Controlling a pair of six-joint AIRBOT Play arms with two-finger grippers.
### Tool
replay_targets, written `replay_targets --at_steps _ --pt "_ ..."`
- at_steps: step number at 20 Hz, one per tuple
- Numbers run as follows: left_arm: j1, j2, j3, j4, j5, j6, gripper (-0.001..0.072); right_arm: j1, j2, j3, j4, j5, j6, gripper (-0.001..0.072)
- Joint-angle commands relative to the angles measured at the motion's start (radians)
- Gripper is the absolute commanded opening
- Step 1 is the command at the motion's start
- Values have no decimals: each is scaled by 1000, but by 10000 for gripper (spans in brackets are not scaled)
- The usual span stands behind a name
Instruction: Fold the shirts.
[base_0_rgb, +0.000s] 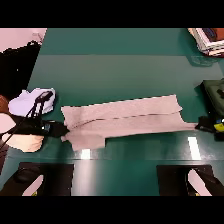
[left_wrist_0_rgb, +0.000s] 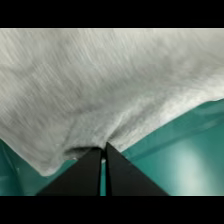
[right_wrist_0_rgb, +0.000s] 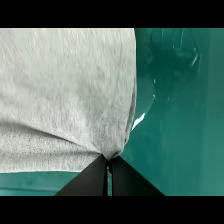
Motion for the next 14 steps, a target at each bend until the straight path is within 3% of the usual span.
replay_targets --at_steps 1,6,10,11,12,13,14 --pt "1 -133 50 40 189 5 22 2 -178 133 86 -69 -22 13" --pt "1 -330 112 58 338 6 22 82 -471 337 140 -118 -27 13" --pt "1 -362 121 57 466 2 23 146 -627 481 142 -127 -26 15" --pt "1 -362 121 56 471 1 58 154 -657 514 142 -122 -27 30" --pt "1 -362 121 55 468 -8 307 160 -684 543 142 -122 -27 164" --pt "1 -362 121 55 463 -21 488 159 -703 568 142 -120 -27 291" --pt "1 -360 122 51 452 -21 518 158 -716 590 142 -105 -29 346"
